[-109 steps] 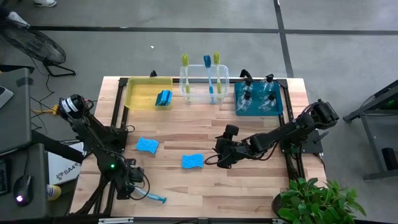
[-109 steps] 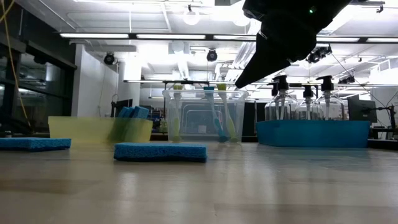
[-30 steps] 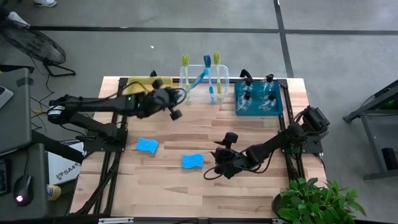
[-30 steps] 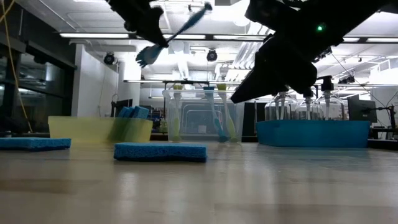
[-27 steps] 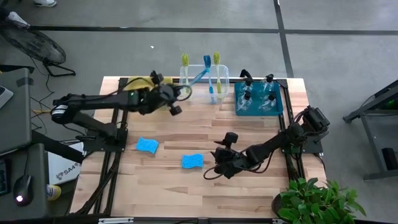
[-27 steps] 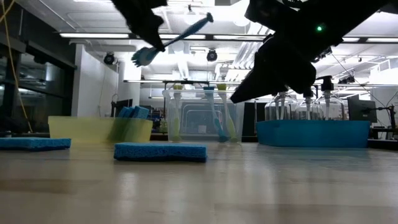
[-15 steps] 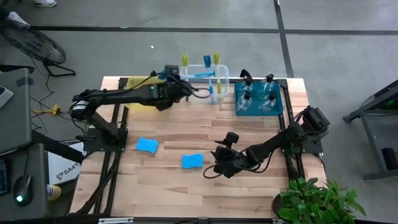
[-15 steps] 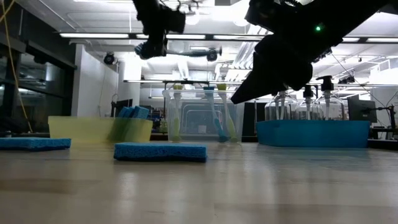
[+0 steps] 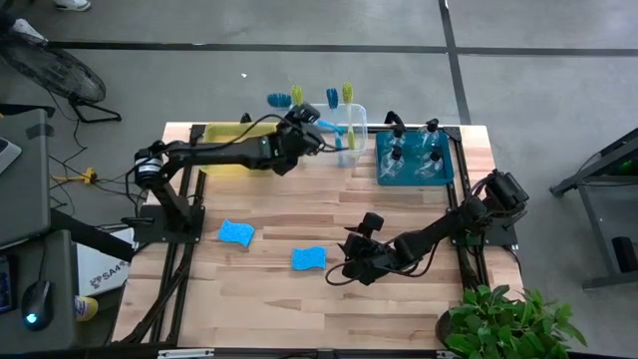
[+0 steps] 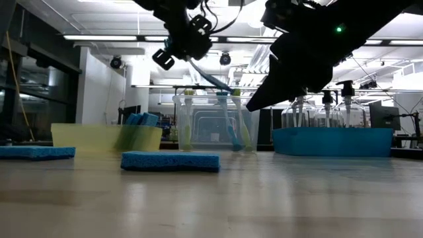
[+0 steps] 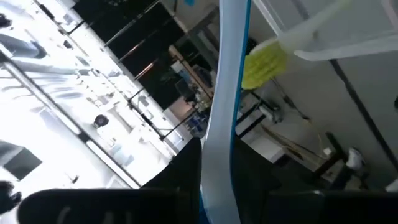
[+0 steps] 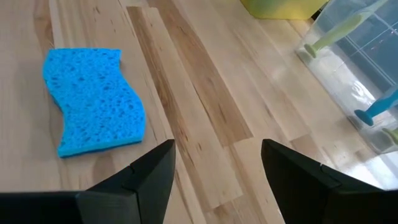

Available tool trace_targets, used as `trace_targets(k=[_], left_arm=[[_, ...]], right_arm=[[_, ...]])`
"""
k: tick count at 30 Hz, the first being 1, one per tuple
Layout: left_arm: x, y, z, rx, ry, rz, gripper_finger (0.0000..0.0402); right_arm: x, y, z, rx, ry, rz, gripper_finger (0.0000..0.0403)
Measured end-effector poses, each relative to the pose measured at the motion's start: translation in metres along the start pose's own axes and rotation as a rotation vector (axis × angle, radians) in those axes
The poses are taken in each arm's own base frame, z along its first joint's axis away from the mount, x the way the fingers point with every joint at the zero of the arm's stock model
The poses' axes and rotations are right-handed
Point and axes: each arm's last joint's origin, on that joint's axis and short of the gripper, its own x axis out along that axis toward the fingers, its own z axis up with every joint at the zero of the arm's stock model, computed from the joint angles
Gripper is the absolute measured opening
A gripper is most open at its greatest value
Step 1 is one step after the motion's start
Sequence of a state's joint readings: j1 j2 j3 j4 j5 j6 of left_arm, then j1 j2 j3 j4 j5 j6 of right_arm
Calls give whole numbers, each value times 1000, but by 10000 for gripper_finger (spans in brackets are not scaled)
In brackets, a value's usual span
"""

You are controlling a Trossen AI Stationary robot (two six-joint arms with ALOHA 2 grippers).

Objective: Pick & Place Kitchen Sink Supplies
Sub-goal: Put the blue dish brush into the transparent container

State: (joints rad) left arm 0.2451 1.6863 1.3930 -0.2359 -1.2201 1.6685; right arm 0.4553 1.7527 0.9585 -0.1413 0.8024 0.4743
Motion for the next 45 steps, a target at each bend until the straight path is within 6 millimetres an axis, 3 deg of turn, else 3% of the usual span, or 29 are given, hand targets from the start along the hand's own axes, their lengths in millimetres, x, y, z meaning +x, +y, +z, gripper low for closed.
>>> trace_targets(k=[5,13,22,30,36,45], left_arm=[[20,2,-8,-13,23,-11,56],[51,-3,-21,309,-22,-43,60],[53,-3,-14,551,-284,79,62],[68,-17,-20,728,-415,53,63],[83,-23,-18,742,-461,55,64],[94,-27,8,730,-519,127,64]], right_arm=[[0,0,0,-1,0,-1,232],[0,0,0,6,0,-2,232],[0,0,0,60,0,-2,232],[0,0,0,106,-2,-5,232],[0,-1,0,155,-9,-14,232],[0,0,0,206,-10,-8,232]])
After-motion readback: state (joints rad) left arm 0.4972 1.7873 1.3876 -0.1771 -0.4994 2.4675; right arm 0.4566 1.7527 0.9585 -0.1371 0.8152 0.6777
